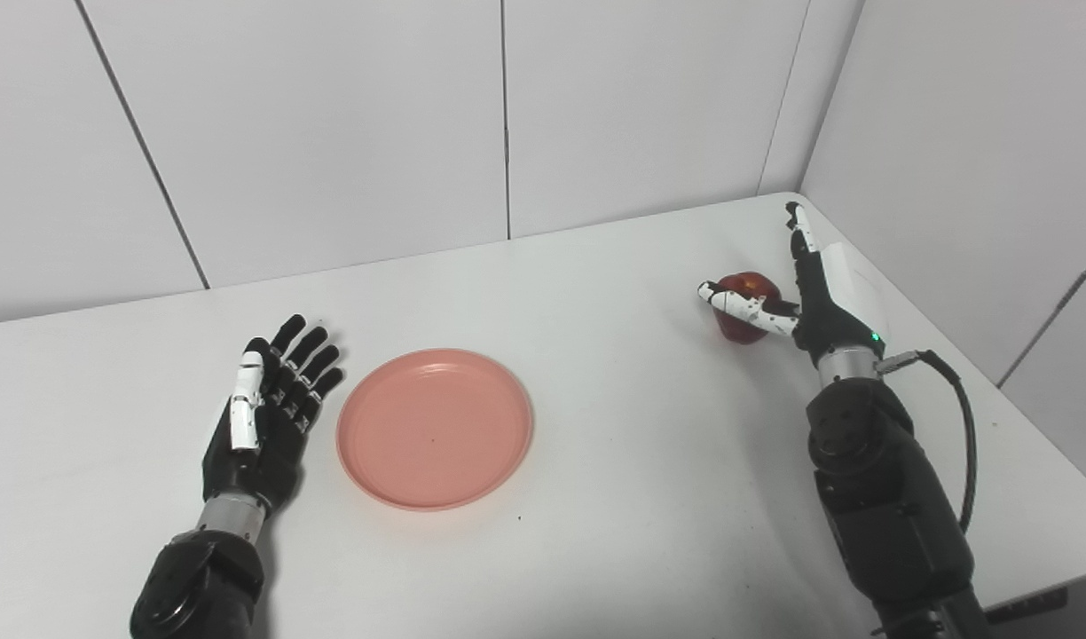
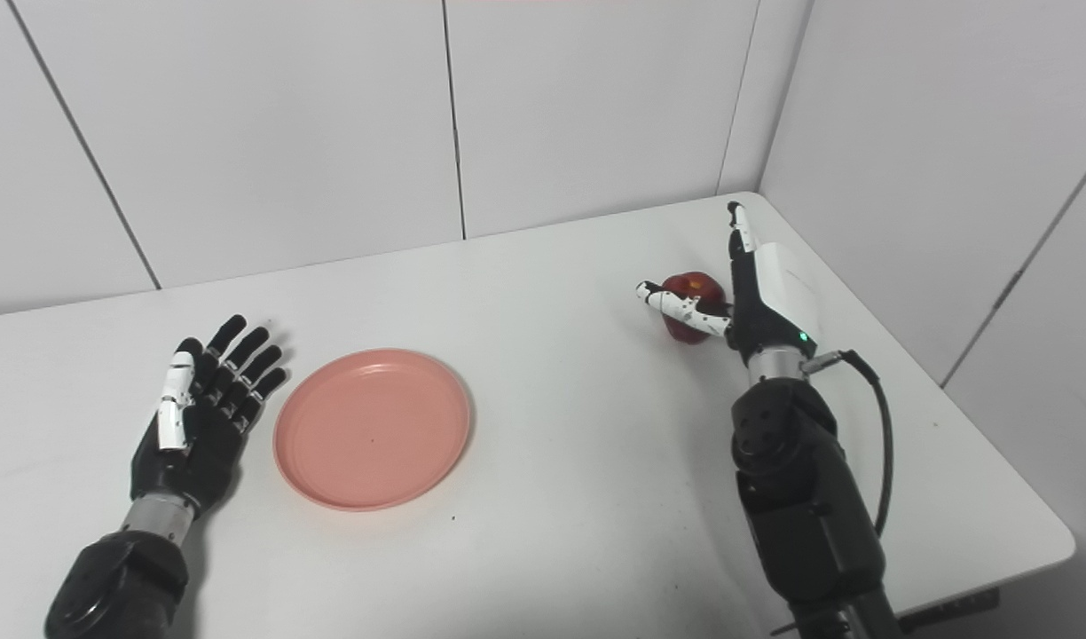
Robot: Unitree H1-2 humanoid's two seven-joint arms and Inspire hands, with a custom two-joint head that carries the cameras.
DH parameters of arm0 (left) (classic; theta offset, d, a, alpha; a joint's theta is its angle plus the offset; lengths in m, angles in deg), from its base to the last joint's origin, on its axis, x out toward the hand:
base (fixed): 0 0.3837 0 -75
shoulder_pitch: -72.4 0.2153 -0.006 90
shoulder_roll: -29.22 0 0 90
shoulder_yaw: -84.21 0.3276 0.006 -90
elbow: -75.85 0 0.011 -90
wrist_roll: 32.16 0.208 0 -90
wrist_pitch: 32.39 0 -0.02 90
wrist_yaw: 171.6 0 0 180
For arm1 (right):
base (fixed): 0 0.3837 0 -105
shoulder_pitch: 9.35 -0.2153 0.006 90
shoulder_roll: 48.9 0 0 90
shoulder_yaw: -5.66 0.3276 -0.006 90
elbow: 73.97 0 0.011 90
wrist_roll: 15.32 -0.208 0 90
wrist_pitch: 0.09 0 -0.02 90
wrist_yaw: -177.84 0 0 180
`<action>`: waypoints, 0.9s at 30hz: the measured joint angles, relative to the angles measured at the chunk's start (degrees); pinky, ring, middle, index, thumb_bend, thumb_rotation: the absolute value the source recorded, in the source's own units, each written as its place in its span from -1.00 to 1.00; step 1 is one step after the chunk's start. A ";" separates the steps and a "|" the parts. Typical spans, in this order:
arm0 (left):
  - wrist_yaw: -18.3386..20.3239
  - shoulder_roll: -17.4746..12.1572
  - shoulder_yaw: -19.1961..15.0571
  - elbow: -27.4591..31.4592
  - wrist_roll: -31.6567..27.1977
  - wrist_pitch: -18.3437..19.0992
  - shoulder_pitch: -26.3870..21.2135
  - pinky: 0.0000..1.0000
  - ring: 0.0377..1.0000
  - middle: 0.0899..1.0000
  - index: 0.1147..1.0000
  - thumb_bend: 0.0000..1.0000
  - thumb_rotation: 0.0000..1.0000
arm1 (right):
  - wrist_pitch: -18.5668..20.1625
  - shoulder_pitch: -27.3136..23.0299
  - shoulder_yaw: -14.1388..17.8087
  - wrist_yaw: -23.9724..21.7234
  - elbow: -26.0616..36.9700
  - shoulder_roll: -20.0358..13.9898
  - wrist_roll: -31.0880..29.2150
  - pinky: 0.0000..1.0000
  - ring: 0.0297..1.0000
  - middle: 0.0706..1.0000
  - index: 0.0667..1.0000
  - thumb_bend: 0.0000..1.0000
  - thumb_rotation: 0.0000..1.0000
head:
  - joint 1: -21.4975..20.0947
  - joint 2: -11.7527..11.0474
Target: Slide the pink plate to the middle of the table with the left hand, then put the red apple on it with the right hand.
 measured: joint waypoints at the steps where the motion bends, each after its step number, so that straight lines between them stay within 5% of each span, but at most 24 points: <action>1: 0.00 -0.03 0.00 0.01 0.00 0.01 0.01 0.79 0.77 0.77 0.75 -0.26 1.00 | 0.00 -0.06 0.01 -0.02 -0.42 -0.19 -0.28 0.48 0.74 0.86 0.98 1.00 0.17 | 0.00 0.00; 27: -0.23 -0.10 0.02 1.69 0.02 1.79 0.60 0.79 0.77 0.77 0.75 -0.26 1.00 | 0.05 -0.98 0.17 -2.39 -3.99 -0.68 0.32 0.49 0.76 0.87 0.95 1.00 0.11 | 0.09 0.97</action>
